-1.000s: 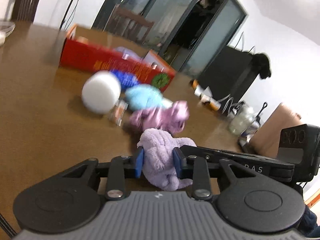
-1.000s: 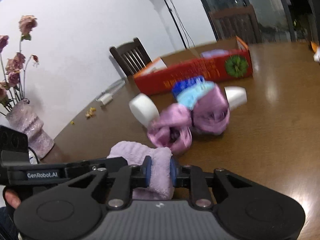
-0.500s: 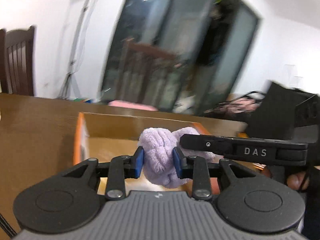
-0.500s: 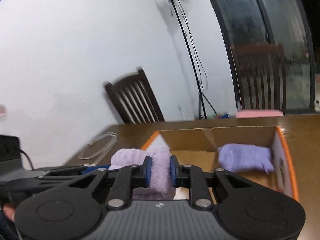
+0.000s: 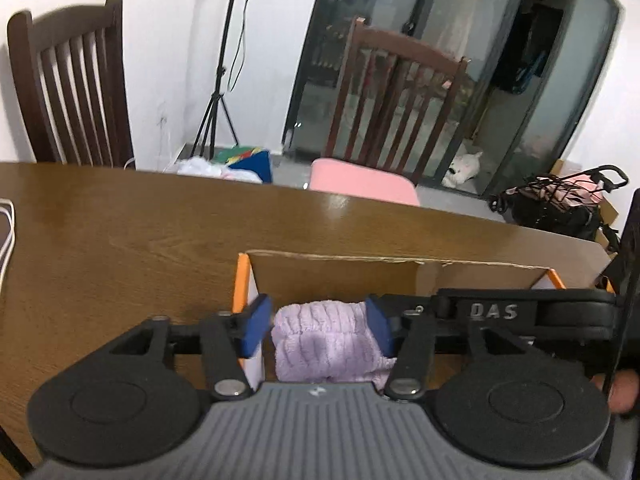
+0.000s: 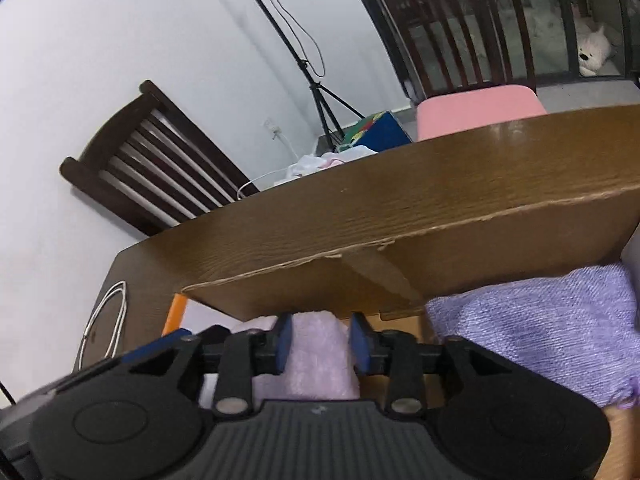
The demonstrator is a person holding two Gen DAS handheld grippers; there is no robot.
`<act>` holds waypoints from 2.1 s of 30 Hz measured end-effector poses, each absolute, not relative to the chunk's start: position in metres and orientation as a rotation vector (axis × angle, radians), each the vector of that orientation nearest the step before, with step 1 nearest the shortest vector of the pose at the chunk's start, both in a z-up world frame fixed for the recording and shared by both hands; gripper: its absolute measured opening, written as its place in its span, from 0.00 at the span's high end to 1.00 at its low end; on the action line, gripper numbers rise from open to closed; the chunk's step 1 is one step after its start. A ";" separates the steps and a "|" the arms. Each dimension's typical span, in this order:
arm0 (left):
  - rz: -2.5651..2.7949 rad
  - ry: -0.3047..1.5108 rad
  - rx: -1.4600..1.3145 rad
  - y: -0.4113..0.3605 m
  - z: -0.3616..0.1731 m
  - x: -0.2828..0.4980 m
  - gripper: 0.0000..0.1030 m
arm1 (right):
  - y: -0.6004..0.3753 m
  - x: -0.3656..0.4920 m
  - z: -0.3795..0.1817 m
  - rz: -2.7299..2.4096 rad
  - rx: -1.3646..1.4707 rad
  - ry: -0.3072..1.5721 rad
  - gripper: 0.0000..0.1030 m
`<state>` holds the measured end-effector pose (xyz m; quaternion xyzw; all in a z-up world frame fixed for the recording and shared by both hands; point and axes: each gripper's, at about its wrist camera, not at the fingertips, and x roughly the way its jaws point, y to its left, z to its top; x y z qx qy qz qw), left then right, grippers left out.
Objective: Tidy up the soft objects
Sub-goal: 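Carry the lilac towel into the cardboard box and open the right tool, then reach the right tool to the pink satin scrunchie and grasp it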
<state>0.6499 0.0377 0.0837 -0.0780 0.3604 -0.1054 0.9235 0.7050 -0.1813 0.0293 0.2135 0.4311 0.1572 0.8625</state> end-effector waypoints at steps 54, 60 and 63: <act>-0.394 0.492 -0.073 -0.044 0.037 0.212 0.18 | -0.312 0.200 0.008 0.232 0.181 0.441 0.22; -0.455 0.564 -0.142 -0.048 0.023 0.258 0.18 | -0.316 0.247 0.004 0.280 0.245 0.471 0.27; -0.484 0.610 -0.176 -0.050 0.016 0.276 0.20 | -0.314 0.272 -0.002 0.304 0.287 0.503 0.34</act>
